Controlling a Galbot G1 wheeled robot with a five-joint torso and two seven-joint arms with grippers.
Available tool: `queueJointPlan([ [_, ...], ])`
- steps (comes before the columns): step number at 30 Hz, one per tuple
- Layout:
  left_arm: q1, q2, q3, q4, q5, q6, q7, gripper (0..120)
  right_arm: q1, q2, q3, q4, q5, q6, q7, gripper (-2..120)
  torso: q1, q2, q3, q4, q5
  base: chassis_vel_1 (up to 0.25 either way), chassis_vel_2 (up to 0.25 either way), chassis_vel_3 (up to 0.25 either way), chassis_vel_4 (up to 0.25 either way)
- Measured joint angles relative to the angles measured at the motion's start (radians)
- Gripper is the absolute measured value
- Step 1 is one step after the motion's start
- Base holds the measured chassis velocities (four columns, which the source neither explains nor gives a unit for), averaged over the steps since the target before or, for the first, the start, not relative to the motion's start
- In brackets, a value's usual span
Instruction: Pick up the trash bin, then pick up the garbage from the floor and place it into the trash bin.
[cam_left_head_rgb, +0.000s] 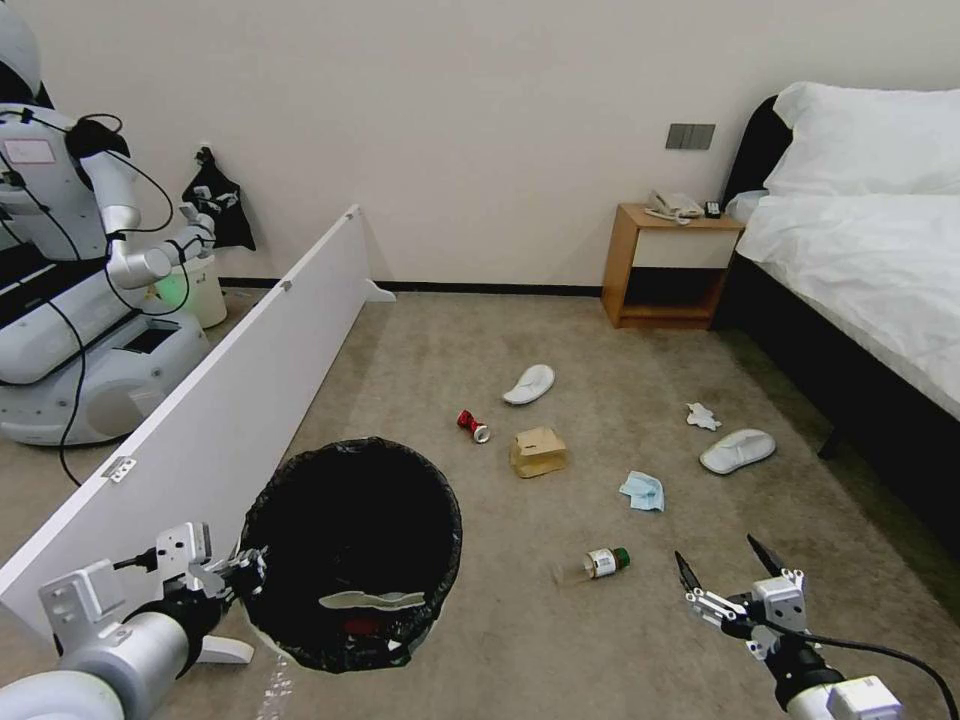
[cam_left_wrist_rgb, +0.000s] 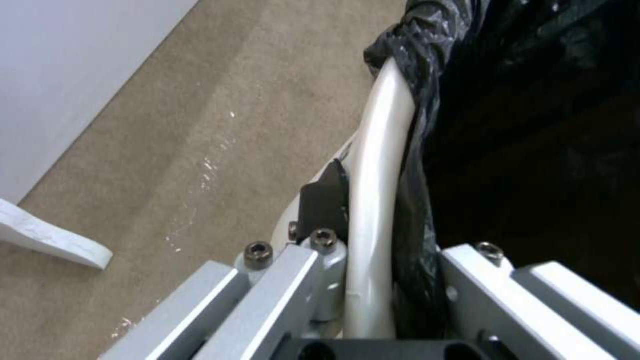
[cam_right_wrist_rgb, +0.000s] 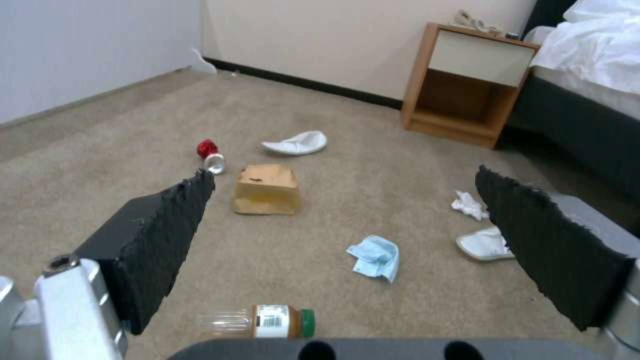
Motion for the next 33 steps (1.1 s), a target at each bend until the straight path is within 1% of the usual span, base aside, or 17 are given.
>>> queueJointPlan([
  [6, -0.001, 0.000, 0.001, 0.001, 0.000, 0.000, 0.000, 2, 0.009, -0.004, -0.001, -0.014, 0.010, 0.010, -0.012, 100, 0.000, 0.000, 0.000, -0.0001, 0.0001, -0.025, 0.021, 0.015, -0.029],
  [17, -0.005, 0.001, 0.007, 0.004, 0.000, 0.000, -0.005, 2, 0.021, -0.032, 0.000, -0.032, 0.032, 0.013, -0.024, 100, 0.000, 0.000, 0.000, -0.0001, 0.0000, -0.116, 0.116, 0.124, -0.117],
  [33, -0.008, 0.002, 0.009, 0.006, -0.002, 0.000, -0.007, 2, 0.023, -0.032, -0.005, -0.050, 0.018, 0.024, -0.041, 100, 0.000, 0.000, 0.000, -0.0001, 0.0000, -0.082, 0.078, 0.082, -0.072],
])
